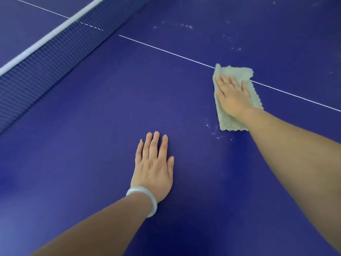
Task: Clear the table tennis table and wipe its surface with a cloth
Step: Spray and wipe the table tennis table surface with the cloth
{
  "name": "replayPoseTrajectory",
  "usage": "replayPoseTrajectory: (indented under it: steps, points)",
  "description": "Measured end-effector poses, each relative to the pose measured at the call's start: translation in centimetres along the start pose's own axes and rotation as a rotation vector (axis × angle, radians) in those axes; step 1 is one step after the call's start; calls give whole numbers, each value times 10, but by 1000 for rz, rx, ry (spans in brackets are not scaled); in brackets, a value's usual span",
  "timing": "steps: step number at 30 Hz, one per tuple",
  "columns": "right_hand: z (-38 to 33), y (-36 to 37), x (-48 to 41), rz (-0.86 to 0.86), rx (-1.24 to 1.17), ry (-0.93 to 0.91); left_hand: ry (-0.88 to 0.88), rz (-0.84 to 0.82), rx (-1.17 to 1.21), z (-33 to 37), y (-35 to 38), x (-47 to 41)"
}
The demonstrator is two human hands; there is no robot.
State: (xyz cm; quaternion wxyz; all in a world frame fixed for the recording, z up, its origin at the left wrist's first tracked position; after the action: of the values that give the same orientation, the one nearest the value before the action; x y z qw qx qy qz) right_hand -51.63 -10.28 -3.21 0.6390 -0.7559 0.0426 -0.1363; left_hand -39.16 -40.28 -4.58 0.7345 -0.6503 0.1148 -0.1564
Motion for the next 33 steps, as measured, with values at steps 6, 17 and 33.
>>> replayPoseTrajectory:
  steps: [6, 17, 33]
  points:
    - [-19, 5, 70, -127, 14, -671, -6, -3, 38, 0, -2, 0]
    - [-9, 16, 123, -4, 9, -338, -6, -5, 23, 0, -1, 1]
    - [-36, 30, 158, -17, 81, -321, -12, -3, 28, 0, -3, 0]
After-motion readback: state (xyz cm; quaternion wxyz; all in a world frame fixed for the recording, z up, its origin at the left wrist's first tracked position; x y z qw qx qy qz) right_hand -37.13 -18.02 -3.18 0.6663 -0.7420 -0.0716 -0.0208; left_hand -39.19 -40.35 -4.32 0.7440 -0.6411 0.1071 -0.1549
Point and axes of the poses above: each hand's wrist, its own x-axis away from the middle knuckle, its own y-axis out of the palm, z = x × y, the point moved 2 cm from there along -x, towards the middle knuckle, and after that the axes turned 2 degrees about x, right-handed, at the moved point
